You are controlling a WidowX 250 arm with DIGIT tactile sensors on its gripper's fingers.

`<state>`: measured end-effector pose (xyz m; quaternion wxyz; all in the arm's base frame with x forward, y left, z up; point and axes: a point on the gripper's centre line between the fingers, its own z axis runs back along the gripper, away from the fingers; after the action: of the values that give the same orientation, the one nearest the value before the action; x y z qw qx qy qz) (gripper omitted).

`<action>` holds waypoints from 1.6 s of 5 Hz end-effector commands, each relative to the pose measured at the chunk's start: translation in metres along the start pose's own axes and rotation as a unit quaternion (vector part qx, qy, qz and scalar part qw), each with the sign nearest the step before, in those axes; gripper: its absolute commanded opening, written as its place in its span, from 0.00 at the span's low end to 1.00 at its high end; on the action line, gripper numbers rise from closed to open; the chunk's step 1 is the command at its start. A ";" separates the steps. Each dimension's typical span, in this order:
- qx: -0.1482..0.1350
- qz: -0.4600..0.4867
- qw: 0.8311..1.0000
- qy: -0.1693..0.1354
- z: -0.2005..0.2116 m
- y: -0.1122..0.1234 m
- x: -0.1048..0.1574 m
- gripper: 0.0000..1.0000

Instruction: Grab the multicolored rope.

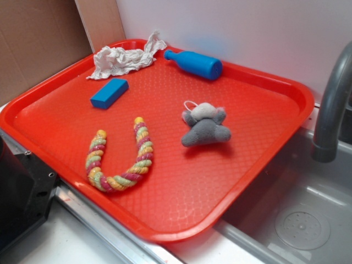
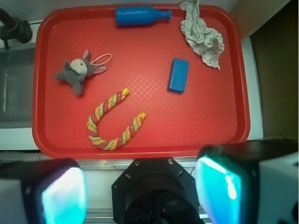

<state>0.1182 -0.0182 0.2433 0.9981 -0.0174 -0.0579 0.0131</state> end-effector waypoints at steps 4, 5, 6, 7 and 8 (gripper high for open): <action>-0.009 0.055 0.998 0.024 -0.102 -0.047 0.004 1.00; -0.009 0.055 0.998 0.024 -0.102 -0.047 0.004 1.00; -0.009 0.055 0.998 0.024 -0.102 -0.047 0.004 1.00; 0.007 0.041 0.998 0.044 -0.138 -0.037 0.019 1.00; 0.003 0.009 1.000 0.012 -0.166 -0.054 0.040 1.00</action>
<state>0.1740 -0.0735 0.0771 0.9992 -0.0108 -0.0313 0.0240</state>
